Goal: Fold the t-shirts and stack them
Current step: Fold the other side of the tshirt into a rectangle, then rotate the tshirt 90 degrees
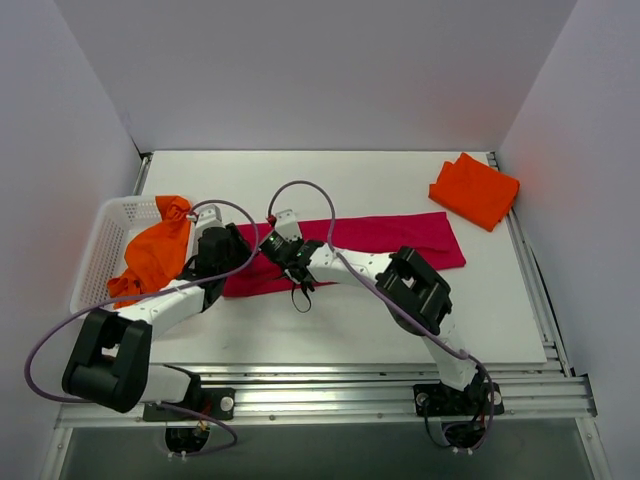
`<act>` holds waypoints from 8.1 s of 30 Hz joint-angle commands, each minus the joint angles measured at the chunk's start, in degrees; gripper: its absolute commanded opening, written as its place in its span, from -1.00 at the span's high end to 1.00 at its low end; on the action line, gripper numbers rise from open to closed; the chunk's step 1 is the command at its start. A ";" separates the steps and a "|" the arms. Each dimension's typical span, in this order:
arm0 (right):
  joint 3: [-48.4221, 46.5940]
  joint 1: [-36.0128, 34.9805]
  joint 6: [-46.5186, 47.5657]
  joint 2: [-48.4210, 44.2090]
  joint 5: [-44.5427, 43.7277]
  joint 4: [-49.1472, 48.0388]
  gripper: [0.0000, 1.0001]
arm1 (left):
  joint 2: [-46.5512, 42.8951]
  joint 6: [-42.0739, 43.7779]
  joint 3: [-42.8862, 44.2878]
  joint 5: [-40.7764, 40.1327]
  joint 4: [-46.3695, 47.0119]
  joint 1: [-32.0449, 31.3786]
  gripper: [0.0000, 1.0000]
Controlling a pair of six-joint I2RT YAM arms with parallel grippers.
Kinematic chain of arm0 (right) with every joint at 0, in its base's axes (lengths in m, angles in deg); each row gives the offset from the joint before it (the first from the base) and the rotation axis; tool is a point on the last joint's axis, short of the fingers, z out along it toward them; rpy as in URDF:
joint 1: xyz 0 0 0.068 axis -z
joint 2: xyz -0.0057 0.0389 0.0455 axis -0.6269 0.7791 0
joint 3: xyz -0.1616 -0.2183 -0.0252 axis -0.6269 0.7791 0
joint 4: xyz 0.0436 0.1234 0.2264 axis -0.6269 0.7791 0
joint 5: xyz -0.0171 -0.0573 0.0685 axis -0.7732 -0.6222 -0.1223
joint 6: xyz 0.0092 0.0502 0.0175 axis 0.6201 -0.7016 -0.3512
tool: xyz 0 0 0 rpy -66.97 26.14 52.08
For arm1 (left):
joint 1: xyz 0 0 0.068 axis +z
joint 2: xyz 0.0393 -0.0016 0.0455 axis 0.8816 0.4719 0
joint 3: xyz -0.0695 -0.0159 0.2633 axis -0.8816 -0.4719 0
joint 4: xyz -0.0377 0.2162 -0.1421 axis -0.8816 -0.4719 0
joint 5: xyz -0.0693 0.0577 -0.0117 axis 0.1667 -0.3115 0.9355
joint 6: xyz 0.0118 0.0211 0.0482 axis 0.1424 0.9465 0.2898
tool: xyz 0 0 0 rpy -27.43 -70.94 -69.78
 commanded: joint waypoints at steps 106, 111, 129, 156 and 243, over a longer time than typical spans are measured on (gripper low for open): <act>14.33 -1.36 -5.58 -14.68 -14.85 2.01 0.54 | -0.03 0.92 8.89 2.94 -9.51 0.22 0.79; 13.98 -1.36 -5.66 -14.76 -14.94 2.10 0.53 | -4.17 1.10 6.61 2.06 -11.27 -1.36 0.79; 15.56 -1.36 -6.63 -16.17 -14.50 1.83 0.54 | -6.20 -1.19 0.45 -4.00 -13.29 -6.55 0.29; -2.29 14.54 1.02 0.36 -2.99 -4.76 1.00 | 8.20 -6.46 7.14 -3.48 -8.38 -9.63 0.44; -12.11 17.01 3.56 3.75 13.00 -11.26 1.00 | -5.29 2.24 17.17 16.40 2.26 3.12 -0.30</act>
